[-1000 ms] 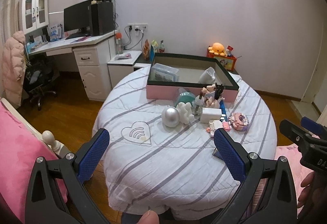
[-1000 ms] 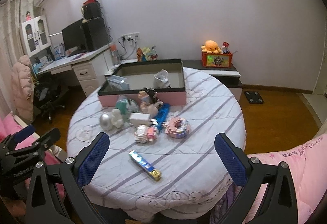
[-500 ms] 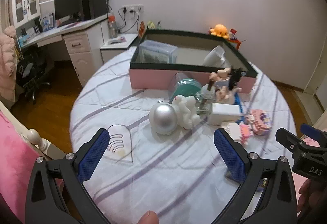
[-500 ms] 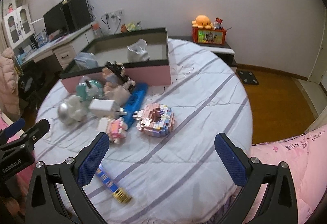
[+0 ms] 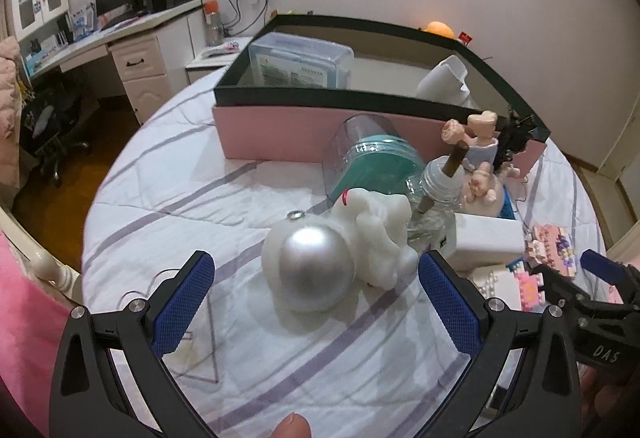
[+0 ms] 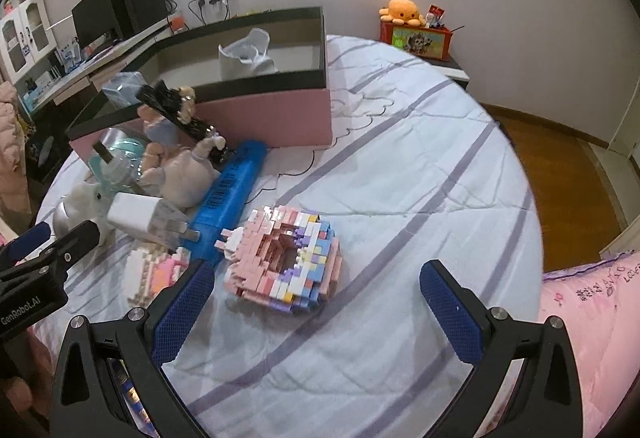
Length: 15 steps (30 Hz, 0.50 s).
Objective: Organize rigid objects
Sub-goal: 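Grasp the silver ball figurine with left tool while right tool grasps pink block donut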
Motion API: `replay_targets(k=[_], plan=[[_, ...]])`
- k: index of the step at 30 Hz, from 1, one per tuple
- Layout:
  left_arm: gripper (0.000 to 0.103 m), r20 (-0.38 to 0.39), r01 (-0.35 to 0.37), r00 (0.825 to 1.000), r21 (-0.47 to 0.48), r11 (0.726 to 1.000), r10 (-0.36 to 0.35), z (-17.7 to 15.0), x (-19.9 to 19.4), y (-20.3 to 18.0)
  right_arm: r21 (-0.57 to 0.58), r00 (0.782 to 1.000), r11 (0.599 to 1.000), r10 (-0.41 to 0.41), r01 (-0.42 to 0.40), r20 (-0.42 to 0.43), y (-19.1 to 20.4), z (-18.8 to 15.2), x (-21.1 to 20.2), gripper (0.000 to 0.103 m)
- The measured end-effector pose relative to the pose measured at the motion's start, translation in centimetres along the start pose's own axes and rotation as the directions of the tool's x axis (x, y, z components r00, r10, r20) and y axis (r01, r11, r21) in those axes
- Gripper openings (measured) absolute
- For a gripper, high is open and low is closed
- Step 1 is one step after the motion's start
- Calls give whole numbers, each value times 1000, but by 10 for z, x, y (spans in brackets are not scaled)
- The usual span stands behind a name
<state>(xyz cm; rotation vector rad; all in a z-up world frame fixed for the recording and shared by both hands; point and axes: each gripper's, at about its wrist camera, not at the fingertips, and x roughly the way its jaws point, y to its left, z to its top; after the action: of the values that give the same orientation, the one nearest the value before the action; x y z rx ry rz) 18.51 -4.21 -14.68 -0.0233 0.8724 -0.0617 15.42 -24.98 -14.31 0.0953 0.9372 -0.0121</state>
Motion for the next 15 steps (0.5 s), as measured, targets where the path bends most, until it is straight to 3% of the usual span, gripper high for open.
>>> replay_targets(k=[5, 6, 8, 9, 11, 15], plan=[[102, -34, 23, 999, -14, 1000, -23, -2, 13, 0, -47, 999, 998, -38, 38, 11, 5, 0, 10, 95], [100, -31, 31, 999, -20, 999, -31, -1, 12, 2, -52, 999, 998, -37, 37, 19, 6, 0, 9, 90], [84, -18, 46, 999, -32, 998, -47, 0, 11, 5, -55, 999, 998, -29, 31, 36, 7, 0, 6, 75], [80, -19, 49, 999, -31, 998, -50, 1, 12, 5, -52, 999, 998, -25, 27, 42, 7, 1, 4, 62], [63, -20, 56, 998, -27, 998, -57, 2, 11, 6, -49, 999, 999, -21, 24, 44, 7, 1, 4, 62], [63, -21, 88, 996, -34, 995, -89, 3, 10, 11, -33, 999, 999, -6, 8, 49, 5, -2, 0, 62]])
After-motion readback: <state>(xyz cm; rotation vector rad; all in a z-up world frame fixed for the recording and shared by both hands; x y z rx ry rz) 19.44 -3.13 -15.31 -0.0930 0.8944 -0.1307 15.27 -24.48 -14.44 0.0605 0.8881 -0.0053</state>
